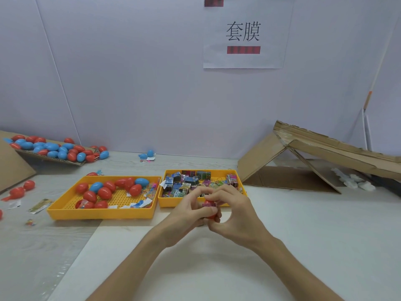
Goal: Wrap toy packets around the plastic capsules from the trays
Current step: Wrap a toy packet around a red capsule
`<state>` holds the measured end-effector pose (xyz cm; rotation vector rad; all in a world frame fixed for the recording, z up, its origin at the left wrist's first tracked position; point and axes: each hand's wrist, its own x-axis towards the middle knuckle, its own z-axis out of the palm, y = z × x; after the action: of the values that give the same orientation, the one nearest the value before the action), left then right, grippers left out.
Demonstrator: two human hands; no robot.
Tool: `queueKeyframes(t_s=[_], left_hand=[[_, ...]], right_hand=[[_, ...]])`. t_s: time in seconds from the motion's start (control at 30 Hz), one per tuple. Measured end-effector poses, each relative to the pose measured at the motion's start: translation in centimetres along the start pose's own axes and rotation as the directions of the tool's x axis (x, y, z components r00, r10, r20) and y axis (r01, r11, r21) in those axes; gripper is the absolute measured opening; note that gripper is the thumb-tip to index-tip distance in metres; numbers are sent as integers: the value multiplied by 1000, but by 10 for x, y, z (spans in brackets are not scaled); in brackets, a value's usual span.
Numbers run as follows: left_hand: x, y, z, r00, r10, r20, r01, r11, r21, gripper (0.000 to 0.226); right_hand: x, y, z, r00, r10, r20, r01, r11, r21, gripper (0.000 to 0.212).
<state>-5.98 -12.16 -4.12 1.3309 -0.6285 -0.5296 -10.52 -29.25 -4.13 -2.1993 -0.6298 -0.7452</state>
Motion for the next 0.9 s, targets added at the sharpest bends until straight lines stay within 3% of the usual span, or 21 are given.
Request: queueKeyframes(t_s=[0.23, 0.73, 0.9], left_hand=[[2, 2, 0, 997, 6, -72, -2, 999, 53, 40], [1, 8, 2, 998, -49, -31, 51, 998, 39, 58], [1, 4, 4, 987, 5, -160, -16, 997, -70, 55]], right_hand=[[0, -1, -3, 1000, -27, 2, 27, 997, -76, 39], [0, 1, -1, 1000, -16, 10, 16, 999, -40, 38], [3, 8, -4, 995, 33, -96, -33, 999, 9, 44]])
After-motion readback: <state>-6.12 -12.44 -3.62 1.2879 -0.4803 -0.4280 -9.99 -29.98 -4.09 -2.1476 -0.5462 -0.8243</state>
